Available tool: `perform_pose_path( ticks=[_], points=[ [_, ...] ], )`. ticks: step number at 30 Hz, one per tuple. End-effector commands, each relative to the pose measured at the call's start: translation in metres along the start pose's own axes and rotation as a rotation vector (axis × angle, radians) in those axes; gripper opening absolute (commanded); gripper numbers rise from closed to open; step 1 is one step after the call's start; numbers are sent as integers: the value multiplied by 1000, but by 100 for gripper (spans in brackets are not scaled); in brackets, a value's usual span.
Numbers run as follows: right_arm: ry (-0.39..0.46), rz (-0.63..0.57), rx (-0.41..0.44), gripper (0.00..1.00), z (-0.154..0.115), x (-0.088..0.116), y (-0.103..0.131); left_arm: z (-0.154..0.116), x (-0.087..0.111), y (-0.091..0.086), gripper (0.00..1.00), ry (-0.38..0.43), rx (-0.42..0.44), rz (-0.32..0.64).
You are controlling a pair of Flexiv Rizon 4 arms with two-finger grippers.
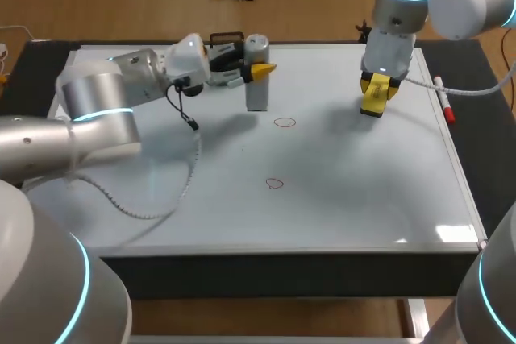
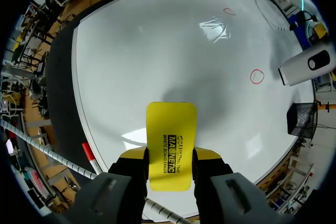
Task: Pick up the inspection probe, press it on each red-marked spot on the whiteboard one by one, put down the probe, pick up the eraser, and wipe off all the red marks.
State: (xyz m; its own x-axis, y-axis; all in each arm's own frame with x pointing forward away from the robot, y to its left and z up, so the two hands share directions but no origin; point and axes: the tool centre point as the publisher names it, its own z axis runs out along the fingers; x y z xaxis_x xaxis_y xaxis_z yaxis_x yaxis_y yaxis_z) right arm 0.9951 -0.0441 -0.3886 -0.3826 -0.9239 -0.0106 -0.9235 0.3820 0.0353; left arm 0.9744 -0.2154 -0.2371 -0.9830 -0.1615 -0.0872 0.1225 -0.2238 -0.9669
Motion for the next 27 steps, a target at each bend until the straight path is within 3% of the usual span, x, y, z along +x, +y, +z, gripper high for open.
perform_pose_path(
  ticks=[1,15,27],
  points=[
    [3,-2,0,0,-1,0,-1,12,-3,9,0,11,11,-1],
    [3,-2,0,0,-1,0,-1,31,13,20,0,32,16,-20],
    [3,-2,0,0,-1,0,-1,39,15,33,0,58,19,-39]
  ],
)
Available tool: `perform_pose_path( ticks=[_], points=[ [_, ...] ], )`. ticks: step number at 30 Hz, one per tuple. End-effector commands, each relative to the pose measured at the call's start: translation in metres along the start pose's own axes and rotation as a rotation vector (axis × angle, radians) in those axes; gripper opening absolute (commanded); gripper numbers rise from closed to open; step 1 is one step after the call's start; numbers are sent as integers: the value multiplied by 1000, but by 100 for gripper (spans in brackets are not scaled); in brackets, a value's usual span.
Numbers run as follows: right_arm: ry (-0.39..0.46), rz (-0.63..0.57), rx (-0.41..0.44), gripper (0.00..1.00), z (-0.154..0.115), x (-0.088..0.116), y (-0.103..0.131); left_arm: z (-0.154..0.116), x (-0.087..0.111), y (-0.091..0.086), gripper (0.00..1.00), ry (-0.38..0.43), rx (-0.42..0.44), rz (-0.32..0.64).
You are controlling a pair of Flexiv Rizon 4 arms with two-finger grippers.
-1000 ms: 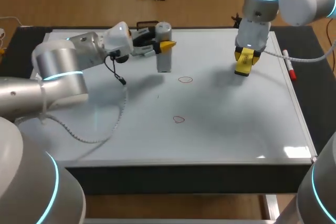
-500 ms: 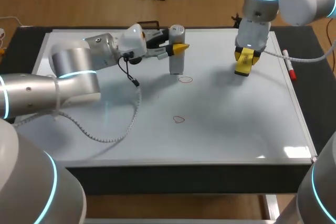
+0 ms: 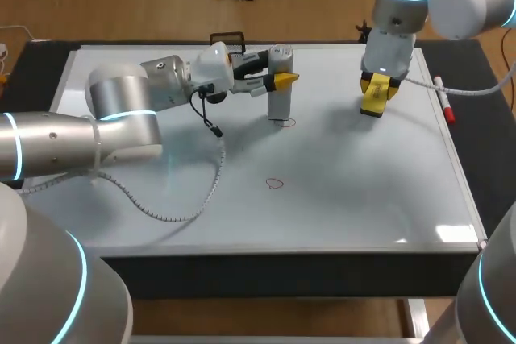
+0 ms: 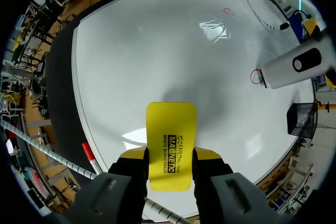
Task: Pick up the inspection probe, press it on each red-marked spot on the whiteboard one by one, put down the probe, pick up the eraser, and wipe off all the red marks.
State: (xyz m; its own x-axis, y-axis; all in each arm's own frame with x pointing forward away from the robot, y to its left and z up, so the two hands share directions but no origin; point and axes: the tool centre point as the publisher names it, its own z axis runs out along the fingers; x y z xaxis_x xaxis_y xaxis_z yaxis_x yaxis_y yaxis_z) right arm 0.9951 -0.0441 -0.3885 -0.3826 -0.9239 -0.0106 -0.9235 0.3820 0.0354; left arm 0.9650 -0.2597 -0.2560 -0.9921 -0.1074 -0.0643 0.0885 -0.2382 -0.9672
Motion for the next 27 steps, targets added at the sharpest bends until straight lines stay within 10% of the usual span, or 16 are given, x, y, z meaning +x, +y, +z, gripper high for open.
perform_pose_path(
  ticks=[1,27],
  points=[
    [3,-2,0,0,-1,0,-1,2,-3,6,0,11,8,-4],
    [3,-2,0,0,-1,0,-1,6,-4,18,0,38,-49,-21]
  ],
)
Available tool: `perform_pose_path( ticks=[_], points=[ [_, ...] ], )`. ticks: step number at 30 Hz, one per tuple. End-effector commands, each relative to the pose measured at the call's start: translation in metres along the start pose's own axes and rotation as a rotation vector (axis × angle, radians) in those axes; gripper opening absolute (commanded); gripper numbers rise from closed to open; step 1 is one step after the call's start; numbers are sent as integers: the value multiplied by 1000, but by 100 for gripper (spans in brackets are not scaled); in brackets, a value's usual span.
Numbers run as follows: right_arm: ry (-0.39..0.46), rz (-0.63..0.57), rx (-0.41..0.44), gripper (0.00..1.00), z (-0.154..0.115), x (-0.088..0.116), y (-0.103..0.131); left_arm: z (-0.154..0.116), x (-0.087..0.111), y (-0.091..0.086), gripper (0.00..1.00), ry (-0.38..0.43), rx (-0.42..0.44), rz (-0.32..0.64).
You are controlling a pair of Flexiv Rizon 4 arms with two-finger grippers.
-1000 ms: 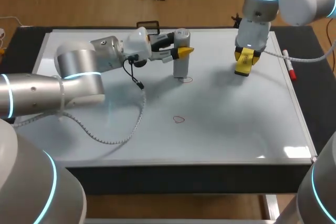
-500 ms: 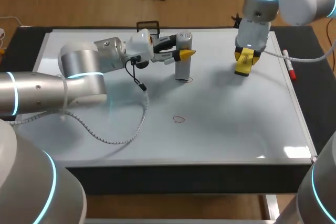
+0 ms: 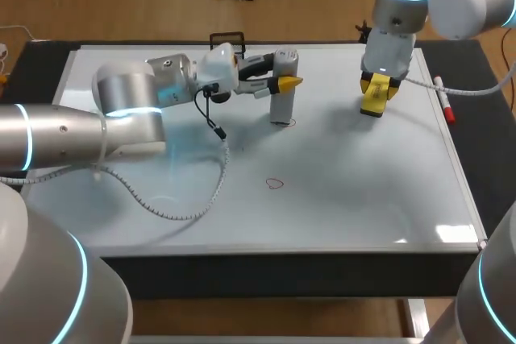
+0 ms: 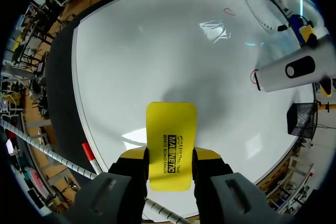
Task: Pick up the inspection probe, press it on each red-marked spot on the whiteboard one by one, put down the probe, pick up the eraser, and wipe off all the red marks.
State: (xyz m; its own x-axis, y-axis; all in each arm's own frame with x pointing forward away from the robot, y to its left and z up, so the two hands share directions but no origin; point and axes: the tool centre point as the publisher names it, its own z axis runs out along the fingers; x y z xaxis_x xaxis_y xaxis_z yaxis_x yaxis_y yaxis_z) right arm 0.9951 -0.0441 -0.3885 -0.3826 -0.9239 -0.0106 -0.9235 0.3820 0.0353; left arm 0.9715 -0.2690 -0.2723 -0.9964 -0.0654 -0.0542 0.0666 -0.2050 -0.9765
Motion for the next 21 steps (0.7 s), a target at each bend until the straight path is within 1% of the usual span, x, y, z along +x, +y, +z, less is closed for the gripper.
perform_pose_path(
  ticks=[1,10,21],
  points=[
    [3,-2,0,0,-1,0,-1,0,0,0,0,1,-19,-1],
    [3,-2,0,0,-1,0,-1,0,1,0,0,1,-39,3],
    [3,-2,0,0,-1,0,-1,-1,1,1,0,3,-42,4]
  ],
)
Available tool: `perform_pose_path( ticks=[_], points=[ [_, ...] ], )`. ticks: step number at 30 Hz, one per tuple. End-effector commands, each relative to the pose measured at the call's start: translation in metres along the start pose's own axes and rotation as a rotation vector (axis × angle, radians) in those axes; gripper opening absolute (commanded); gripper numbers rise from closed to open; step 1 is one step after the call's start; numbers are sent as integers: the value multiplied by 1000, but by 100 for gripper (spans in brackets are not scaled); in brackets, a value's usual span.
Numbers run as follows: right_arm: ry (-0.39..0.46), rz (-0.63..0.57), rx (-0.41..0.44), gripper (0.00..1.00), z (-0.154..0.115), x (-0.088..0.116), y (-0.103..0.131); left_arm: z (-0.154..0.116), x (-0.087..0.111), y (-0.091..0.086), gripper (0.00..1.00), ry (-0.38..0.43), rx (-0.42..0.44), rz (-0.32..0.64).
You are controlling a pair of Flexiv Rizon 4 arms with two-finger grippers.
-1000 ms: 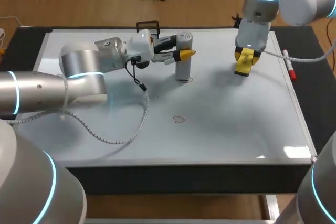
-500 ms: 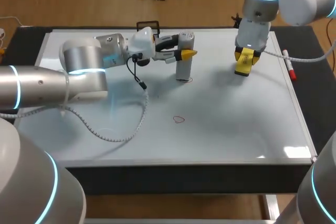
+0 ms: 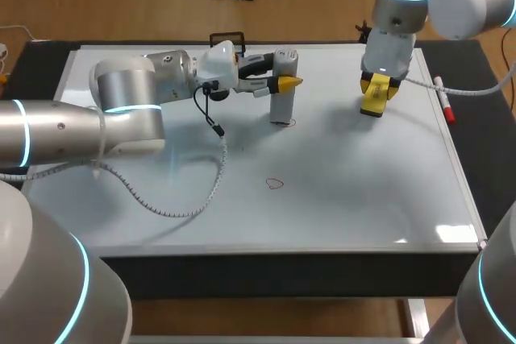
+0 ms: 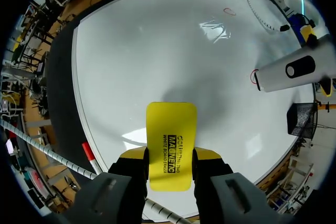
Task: Pick up the inspection probe, press it on each red-marked spot on the whiteboard one by one, put down the probe, pick up the eraser, and wipe off all the red marks.
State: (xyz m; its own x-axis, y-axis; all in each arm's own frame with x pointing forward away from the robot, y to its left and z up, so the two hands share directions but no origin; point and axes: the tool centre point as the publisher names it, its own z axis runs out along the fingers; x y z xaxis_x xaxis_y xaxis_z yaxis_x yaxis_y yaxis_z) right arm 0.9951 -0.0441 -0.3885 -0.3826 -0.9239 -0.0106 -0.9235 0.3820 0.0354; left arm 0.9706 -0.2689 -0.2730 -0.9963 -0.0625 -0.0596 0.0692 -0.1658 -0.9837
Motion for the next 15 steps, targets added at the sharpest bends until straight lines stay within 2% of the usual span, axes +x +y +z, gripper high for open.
perform_pose_path(
  ticks=[1,7,15],
  points=[
    [3,-2,0,0,-1,0,-1,-1,0,0,0,-1,-3,-2],
    [3,-2,0,0,-1,0,-1,-2,0,-2,0,0,0,1],
    [3,-2,0,0,-1,0,-1,-18,4,-23,0,-9,39,22]
  ],
)
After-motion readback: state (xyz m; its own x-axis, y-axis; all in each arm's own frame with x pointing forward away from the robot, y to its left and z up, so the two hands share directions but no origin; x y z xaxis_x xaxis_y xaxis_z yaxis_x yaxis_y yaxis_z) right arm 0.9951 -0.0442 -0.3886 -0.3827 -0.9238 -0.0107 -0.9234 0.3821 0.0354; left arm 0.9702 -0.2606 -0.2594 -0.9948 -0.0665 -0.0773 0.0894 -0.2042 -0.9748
